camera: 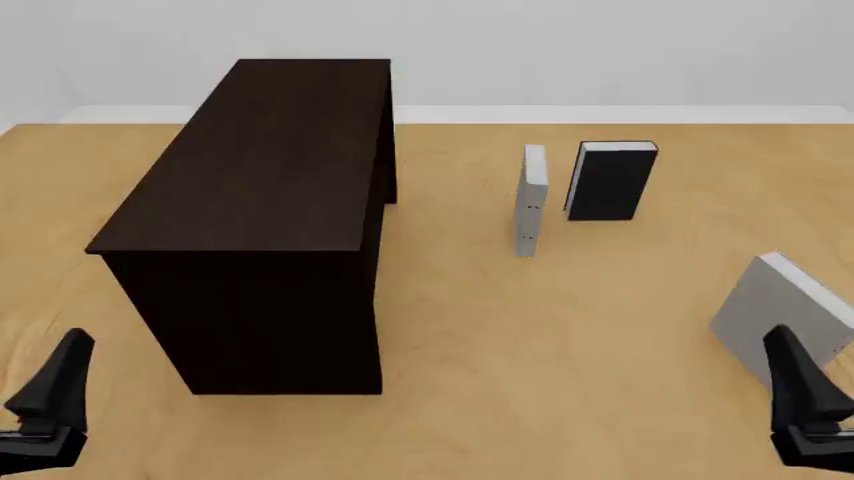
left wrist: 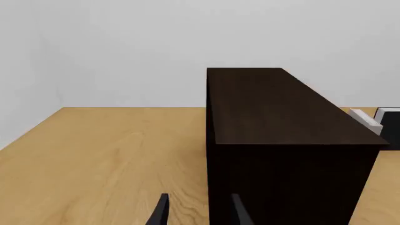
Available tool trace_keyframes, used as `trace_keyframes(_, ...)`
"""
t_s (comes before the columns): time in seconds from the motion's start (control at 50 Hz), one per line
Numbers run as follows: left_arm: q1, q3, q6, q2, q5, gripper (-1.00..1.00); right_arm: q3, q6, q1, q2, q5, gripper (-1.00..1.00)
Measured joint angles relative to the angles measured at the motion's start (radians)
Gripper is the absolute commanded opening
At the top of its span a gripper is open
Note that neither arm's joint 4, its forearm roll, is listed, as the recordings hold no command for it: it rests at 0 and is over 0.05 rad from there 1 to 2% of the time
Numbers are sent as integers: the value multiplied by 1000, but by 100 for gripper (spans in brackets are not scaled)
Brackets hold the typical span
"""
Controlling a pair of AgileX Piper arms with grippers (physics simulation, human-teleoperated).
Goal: Pick up the book on the right and place it under the cabinet shelf.
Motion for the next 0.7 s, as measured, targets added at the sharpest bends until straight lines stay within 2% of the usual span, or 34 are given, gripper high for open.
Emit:
trace_keyframes(0.14,0,-1,0,1,1,100,-38,-17,13,4,36,100)
trace_keyframes(0.4,0,-2,0,1,1,100,-158,-47,90,62,152,100)
trace_keyframes(0.7,-1,-2,0,2,1,100,-416,-176,118,186,360,100)
